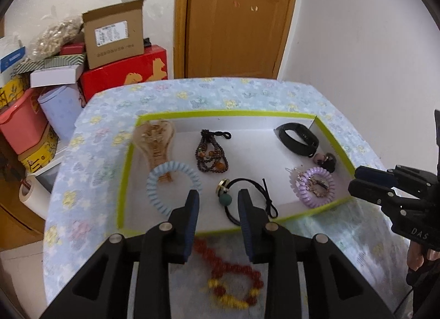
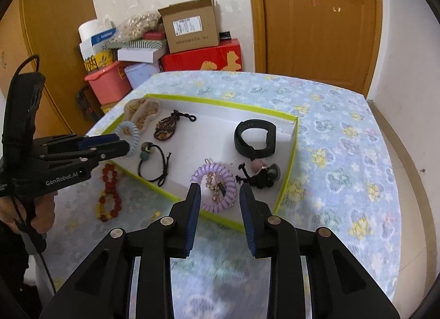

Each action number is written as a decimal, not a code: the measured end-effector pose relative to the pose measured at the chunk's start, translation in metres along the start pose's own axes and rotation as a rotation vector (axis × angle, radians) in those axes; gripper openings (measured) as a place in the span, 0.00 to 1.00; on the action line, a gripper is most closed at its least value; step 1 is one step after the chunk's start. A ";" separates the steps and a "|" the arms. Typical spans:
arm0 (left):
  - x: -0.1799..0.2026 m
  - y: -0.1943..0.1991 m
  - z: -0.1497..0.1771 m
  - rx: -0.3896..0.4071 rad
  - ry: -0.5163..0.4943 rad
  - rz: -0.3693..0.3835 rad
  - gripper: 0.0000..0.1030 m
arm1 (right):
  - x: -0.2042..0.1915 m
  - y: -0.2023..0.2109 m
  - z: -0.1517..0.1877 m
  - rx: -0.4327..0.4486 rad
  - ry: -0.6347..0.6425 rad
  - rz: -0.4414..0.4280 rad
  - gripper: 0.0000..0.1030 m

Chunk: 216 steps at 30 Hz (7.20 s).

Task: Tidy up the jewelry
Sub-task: 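Carry the lilac coil into the box with the right tool while the left tool drops the black cord there, then grasp the gold chain with the right tool while the left tool grasps the red bead bracelet, then lower the gold chain into the box with the right tool while the left tool drops the red beads there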

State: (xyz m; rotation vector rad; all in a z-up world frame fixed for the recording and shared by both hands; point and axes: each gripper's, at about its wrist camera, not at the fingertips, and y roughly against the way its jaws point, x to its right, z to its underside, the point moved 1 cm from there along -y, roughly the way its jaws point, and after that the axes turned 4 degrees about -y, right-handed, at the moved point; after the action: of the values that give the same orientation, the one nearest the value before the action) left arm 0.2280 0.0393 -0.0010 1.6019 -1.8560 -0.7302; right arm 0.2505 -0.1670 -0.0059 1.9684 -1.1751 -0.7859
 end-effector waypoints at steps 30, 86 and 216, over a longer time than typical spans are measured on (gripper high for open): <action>0.011 0.083 0.090 0.018 0.066 0.001 0.29 | -0.041 0.063 0.086 -0.016 0.010 -0.090 0.29; -0.008 0.012 0.054 -0.025 0.123 0.064 0.32 | -0.056 -0.017 0.056 -0.077 0.072 -0.053 0.12; 0.012 -0.017 -0.022 0.021 -0.024 0.032 0.27 | 0.008 -0.034 -0.042 -0.034 -0.019 -0.066 0.26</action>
State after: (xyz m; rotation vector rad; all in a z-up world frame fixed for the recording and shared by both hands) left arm 0.2535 0.0242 0.0024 1.5793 -1.9085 -0.7214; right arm 0.3029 -0.1515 -0.0104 1.9847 -1.1046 -0.8544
